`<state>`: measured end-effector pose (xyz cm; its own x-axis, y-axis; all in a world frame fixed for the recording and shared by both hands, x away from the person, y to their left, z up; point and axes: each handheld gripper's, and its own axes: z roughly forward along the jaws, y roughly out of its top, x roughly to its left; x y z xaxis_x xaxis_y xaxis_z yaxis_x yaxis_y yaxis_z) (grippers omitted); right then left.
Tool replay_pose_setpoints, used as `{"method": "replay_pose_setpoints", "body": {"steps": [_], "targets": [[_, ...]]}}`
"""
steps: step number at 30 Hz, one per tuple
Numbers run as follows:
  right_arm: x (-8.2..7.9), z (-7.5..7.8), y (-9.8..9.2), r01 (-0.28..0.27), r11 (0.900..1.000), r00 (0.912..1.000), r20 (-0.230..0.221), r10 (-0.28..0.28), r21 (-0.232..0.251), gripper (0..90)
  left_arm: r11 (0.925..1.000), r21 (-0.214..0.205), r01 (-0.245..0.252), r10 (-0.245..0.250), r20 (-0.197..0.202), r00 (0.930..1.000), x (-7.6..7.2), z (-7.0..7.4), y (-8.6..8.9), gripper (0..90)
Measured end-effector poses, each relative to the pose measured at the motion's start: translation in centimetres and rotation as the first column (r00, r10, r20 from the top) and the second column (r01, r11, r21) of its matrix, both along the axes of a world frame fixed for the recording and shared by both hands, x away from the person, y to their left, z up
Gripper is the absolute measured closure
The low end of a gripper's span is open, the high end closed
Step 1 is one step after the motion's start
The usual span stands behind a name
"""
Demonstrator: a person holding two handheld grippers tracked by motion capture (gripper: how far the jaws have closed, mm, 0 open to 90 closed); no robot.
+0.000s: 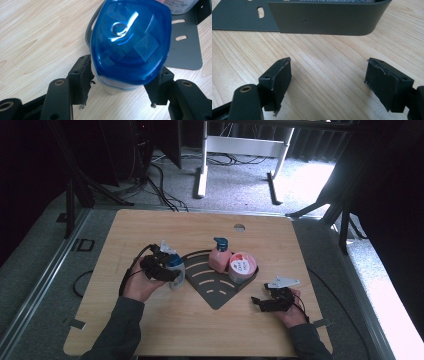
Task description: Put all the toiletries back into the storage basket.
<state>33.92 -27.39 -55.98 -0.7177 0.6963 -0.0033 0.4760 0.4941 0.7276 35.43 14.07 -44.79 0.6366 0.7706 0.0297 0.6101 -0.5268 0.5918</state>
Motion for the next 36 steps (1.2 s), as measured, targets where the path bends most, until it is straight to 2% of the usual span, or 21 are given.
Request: {"method": "replay_pose_setpoints", "body": {"steps": [2,29,34,36], "targets": [[0.0,0.0,0.0,0.0,1.0,1.0,0.0,0.0,0.0,20.7,0.9997,0.021,0.015,-0.015,-0.006,0.9999,0.1,0.2,-0.1,43.5],[0.0,0.0,0.0,0.001,1.0,1.0,-0.002,-0.001,0.0,20.7,0.9972,0.045,0.06,-0.057,-0.054,0.9969,0.9,1.0,-0.3,41.7],[0.0,0.0,0.0,0.001,1.0,1.0,-0.002,-0.001,0.0,20.7,0.9957,0.058,0.072,-0.068,-0.063,0.9957,1.1,1.1,-0.5,41.2],[0.0,0.0,0.0,0.001,1.0,1.0,-0.002,-0.001,0.0,20.7,0.9942,0.076,0.076,-0.071,-0.065,0.9953,1.3,1.3,-0.7,40.4]]}}
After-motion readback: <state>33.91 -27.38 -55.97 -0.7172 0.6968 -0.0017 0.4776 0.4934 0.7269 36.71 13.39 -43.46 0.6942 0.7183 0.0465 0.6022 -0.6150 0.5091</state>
